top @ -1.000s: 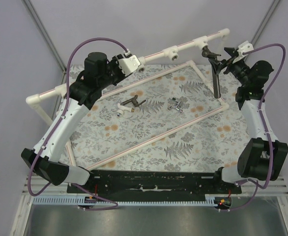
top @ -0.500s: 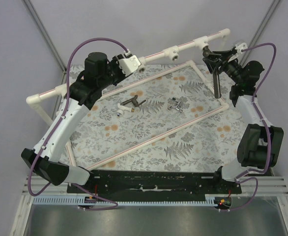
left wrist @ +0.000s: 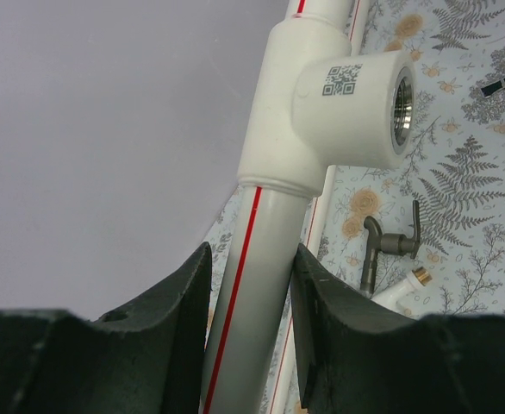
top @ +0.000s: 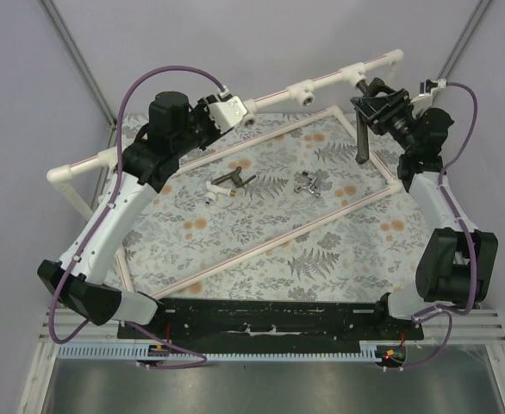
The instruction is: Install the water faucets
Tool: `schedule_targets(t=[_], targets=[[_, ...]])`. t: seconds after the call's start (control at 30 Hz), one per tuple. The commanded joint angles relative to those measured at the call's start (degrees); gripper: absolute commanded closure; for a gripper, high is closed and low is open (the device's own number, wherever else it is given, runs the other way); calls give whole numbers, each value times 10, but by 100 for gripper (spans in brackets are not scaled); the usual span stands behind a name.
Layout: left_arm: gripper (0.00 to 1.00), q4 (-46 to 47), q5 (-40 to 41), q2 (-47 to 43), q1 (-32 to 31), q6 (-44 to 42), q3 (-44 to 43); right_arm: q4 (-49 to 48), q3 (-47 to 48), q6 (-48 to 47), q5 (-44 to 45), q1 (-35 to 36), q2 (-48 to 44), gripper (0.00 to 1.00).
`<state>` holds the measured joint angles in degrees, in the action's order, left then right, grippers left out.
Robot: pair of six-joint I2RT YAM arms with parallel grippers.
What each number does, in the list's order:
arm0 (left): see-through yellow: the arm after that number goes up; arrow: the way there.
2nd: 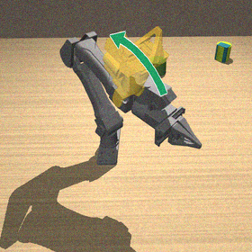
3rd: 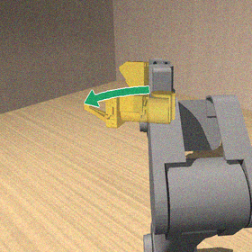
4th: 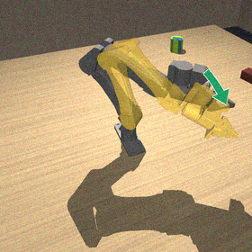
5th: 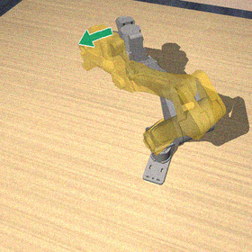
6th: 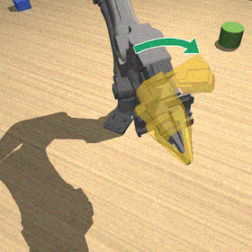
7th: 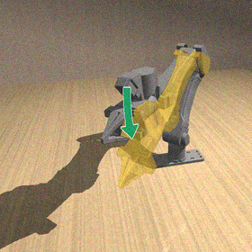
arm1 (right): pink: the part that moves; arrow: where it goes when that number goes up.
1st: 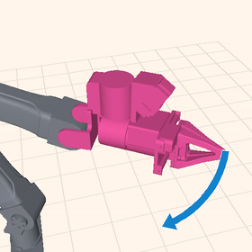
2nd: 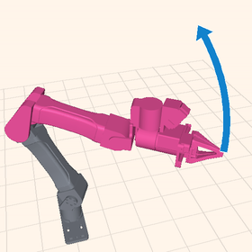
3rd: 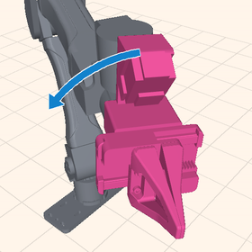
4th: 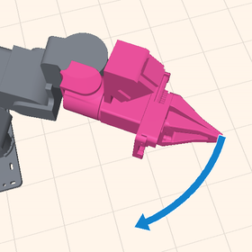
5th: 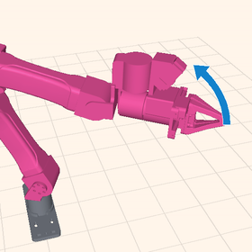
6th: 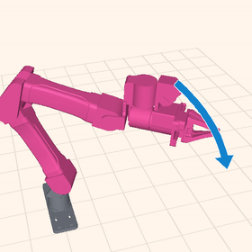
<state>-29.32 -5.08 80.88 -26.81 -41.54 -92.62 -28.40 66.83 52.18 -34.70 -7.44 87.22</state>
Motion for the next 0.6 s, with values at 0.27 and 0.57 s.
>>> schedule_targets(t=[0.27, 0.57], targets=[[95, -110, -3, 17, 2, 77, 30, -32, -3, 616, 207, -7, 12, 68], [95, -108, 10, 15, 3, 76, 33, -148, -9, 538, 105, -16, 23, 2]])
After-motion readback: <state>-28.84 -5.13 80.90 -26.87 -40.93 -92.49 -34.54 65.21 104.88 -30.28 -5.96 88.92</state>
